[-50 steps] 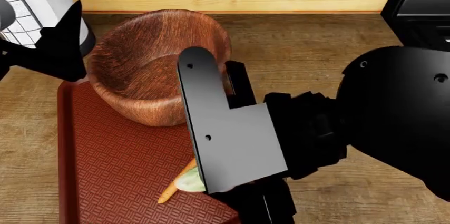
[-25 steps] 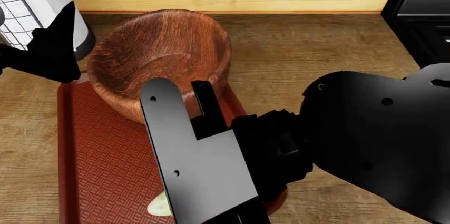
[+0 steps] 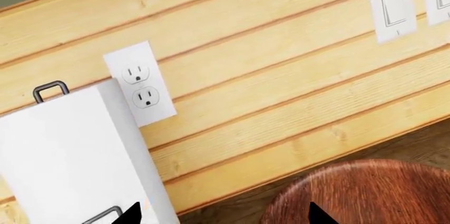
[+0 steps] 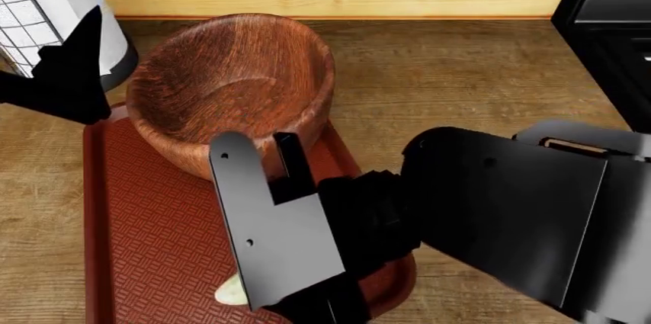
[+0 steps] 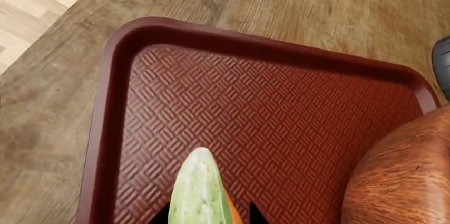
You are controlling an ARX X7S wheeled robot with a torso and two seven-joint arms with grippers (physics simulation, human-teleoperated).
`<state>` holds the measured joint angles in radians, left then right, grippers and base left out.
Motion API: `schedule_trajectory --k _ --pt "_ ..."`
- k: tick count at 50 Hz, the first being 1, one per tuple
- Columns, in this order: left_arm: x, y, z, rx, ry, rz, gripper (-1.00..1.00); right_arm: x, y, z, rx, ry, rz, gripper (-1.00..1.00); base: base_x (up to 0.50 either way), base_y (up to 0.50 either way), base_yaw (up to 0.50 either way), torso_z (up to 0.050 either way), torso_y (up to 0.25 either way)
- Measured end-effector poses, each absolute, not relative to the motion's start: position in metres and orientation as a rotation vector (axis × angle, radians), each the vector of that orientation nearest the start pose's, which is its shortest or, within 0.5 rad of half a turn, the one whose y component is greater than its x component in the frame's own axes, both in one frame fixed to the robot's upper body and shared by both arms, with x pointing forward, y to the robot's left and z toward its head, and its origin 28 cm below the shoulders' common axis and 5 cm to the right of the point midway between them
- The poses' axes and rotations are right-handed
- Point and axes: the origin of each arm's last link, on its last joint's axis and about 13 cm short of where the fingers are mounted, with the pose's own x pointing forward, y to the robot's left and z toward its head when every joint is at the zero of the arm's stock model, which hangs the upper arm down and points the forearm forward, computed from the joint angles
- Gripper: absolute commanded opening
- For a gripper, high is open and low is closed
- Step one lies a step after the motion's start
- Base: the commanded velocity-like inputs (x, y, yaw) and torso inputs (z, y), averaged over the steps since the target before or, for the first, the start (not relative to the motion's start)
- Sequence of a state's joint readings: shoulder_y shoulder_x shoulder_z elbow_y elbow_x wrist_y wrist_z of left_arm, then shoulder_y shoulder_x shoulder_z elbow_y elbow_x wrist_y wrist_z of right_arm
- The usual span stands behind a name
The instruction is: Place the two vegetables and bowl onto the tray for setting up a vegetable dip station.
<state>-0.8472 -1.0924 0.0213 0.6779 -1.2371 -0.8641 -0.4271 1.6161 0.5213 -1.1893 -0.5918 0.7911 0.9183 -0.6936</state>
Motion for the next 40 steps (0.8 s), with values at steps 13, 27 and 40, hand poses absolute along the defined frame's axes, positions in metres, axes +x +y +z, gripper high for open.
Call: schedule_trajectory --k 13,27,40 --pt "0.197 0.312 0.309 0.315 -0.3 -0.1 1.0 0.256 -0.03 0.298 -1.13 0.085 1.563 -1.0 0.0 0.0 0.0 0.0 0.0" --pt "0.198 0.312 0.307 0.315 -0.295 -0.098 1.0 0.261 -0.026 0.284 -1.127 0.089 1.565 -1.0 0.0 0.0 0.0 0.0 0.0" --pt "0.197 0.313 0.307 0.315 -0.297 -0.095 1.0 0.265 -0.025 0.278 -1.12 0.104 1.57 -1.0 0.0 0.0 0.0 0.0 -0.001"
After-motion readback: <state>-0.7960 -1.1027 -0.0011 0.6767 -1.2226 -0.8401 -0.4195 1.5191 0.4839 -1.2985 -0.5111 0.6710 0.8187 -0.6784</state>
